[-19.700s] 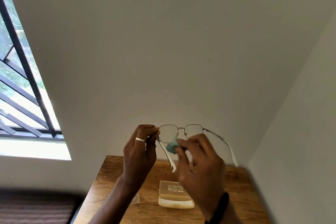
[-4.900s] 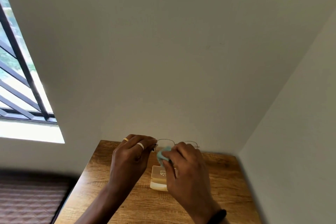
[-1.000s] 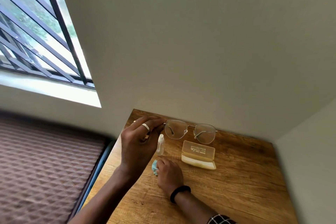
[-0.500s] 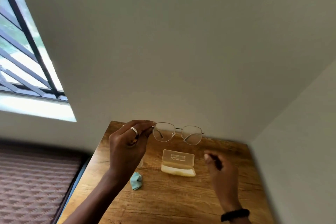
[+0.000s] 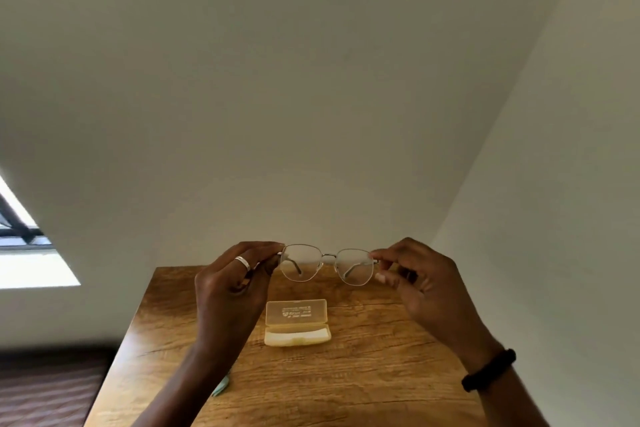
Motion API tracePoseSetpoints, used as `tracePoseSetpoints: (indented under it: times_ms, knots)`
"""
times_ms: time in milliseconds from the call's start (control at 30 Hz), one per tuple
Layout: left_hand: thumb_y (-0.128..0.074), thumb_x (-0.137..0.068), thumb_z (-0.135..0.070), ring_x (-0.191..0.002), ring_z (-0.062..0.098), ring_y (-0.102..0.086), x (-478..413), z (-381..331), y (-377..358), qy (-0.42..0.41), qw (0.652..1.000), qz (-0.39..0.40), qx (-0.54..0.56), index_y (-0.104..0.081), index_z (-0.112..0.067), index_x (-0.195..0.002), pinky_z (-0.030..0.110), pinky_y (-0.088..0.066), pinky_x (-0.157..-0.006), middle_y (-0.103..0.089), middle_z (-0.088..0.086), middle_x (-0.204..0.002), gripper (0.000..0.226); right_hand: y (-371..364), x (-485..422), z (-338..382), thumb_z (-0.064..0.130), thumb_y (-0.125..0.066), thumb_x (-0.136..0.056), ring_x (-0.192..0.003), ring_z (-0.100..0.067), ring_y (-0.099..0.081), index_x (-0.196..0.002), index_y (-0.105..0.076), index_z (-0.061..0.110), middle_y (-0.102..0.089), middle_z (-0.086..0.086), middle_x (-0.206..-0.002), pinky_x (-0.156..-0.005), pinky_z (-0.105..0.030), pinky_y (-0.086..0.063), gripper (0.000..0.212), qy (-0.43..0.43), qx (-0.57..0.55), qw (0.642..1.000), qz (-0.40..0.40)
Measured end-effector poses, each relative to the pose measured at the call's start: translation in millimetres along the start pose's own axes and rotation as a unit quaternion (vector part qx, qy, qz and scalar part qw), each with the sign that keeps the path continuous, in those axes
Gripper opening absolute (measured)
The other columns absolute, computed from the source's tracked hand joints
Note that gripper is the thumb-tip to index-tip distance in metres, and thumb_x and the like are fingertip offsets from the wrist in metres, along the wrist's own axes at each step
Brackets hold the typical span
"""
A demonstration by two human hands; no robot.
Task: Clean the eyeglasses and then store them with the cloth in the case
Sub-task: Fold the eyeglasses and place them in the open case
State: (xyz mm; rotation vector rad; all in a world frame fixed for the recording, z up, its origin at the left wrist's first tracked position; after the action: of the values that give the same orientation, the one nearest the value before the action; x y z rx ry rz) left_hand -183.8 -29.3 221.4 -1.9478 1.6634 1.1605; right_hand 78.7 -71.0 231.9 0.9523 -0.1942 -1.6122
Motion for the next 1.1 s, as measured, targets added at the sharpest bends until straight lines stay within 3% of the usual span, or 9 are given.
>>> tracePoseSetpoints:
  times_ms: [133,300,533,633,700,800,900,967,1100]
  knots:
    - [-0.074,-0.079,-0.003,-0.09,0.002,-0.07,0.2,-5.0,-2.2,-0.002,1.0,0.002,0.001,-0.077,-0.005,-0.096,0.013,-0.053,-0.074,-0.074,-0.004,-0.095,0.017,1.0,-0.3,2.1,0.014,-0.073,-0.084,-0.081,-0.011,-0.066,-0.097,-0.076,0.02,-0.067,0.016,-0.09,-0.066,-0.017,-0.05,0.015,0.03,0.018,0.999,-0.011]
    - [-0.074,-0.08,-0.007,-0.088,0.002,-0.07,1.0,-3.7,-3.2,0.011,0.999,0.029,-0.007,-0.078,-0.009,-0.096,0.012,-0.052,-0.071,-0.074,-0.008,-0.093,0.016,6.9,-1.4,7.5,0.007,-0.076,-0.082,-0.078,-0.006,-0.067,-0.092,-0.076,0.018,-0.07,0.015,-0.087,-0.067,-0.014,-0.048,0.015,0.057,0.045,0.996,-0.043]
    - [-0.073,-0.08,-0.014,-0.077,-0.009,-0.068,4.4,0.6,-3.2,0.035,0.996,0.078,-0.03,-0.077,-0.011,-0.098,0.005,-0.05,-0.067,-0.076,-0.009,-0.09,0.019,6.4,-3.8,11.2,0.006,-0.076,-0.082,-0.08,-0.005,-0.067,-0.091,-0.076,0.019,-0.07,0.015,-0.087,-0.068,-0.023,-0.055,0.016,0.067,0.073,0.994,-0.056]
    - [-0.071,-0.079,-0.019,-0.063,0.0,-0.07,5.2,4.2,-1.3,0.104,0.992,0.065,0.024,-0.077,-0.017,-0.097,0.01,-0.053,-0.059,-0.076,-0.015,-0.08,0.019,6.0,-4.2,12.6,0.006,-0.077,-0.081,-0.08,-0.004,-0.067,-0.091,-0.076,0.018,-0.07,0.015,-0.086,-0.068,-0.026,-0.056,0.016,0.071,0.08,0.992,-0.061]
    - [-0.072,-0.077,-0.018,-0.065,0.008,-0.073,6.8,8.1,-2.0,0.173,0.979,0.055,0.09,-0.077,-0.016,-0.095,0.016,-0.057,-0.06,-0.078,-0.011,-0.082,0.019,6.2,-4.3,13.3,0.005,-0.078,-0.08,-0.08,-0.004,-0.067,-0.09,-0.077,0.018,-0.07,0.014,-0.086,-0.067,-0.026,-0.056,0.016,0.071,0.078,0.992,-0.065]
    - [-0.073,-0.075,-0.01,-0.076,0.023,-0.075,9.5,10.6,-4.8,0.269,0.934,0.051,0.228,-0.078,-0.009,-0.091,0.027,-0.062,-0.061,-0.079,0.005,-0.088,0.017,8.1,-4.7,15.0,0.003,-0.078,-0.078,-0.079,-0.005,-0.068,-0.09,-0.077,0.016,-0.072,0.013,-0.085,-0.067,-0.02,-0.054,0.018,0.063,0.053,0.994,-0.073]
    - [-0.072,-0.073,-0.004,-0.076,0.026,-0.074,11.6,7.4,-4.7,0.297,0.899,0.06,0.315,-0.08,-0.011,-0.085,0.025,-0.059,-0.055,-0.077,0.015,-0.09,0.016,11.8,-5.2,16.8,0.003,-0.079,-0.077,-0.077,-0.006,-0.068,-0.088,-0.077,0.017,-0.073,0.014,-0.083,-0.065,-0.013,-0.049,0.018,0.045,0.005,0.996,-0.082]
    - [-0.077,-0.071,-0.012,-0.078,0.027,-0.074,11.2,4.1,-3.8,0.309,0.881,0.065,0.351,-0.08,-0.013,-0.084,0.025,-0.058,-0.053,-0.077,0.017,-0.091,0.013,13.6,-6.4,16.1,0.006,-0.078,-0.078,-0.078,-0.009,-0.07,-0.088,-0.077,0.018,-0.074,0.013,-0.082,-0.065,-0.019,-0.053,0.016,0.022,-0.036,0.996,-0.083]
    - [-0.091,-0.056,-0.044,-0.078,0.025,-0.074,9.6,0.2,-4.9,0.302,0.873,0.087,0.373,-0.08,-0.014,-0.086,0.025,-0.059,-0.055,-0.077,0.016,-0.094,0.044,14.6,-7.0,16.1,0.013,-0.076,-0.077,-0.079,-0.014,-0.073,-0.086,-0.078,0.022,-0.077,0.009,-0.084,-0.069,-0.025,-0.059,0.013,-0.022,-0.132,0.987,-0.084]
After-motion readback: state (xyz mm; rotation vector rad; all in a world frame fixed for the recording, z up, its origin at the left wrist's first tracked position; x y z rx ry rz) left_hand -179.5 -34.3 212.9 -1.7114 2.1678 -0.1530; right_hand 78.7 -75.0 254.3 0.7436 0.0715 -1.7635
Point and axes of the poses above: each hand's wrist, its own x-axis away from the middle knuckle, its own y-axis out of the back of the hand, z = x × y, the point moved 4 cm from there along -x, towards the middle knuckle
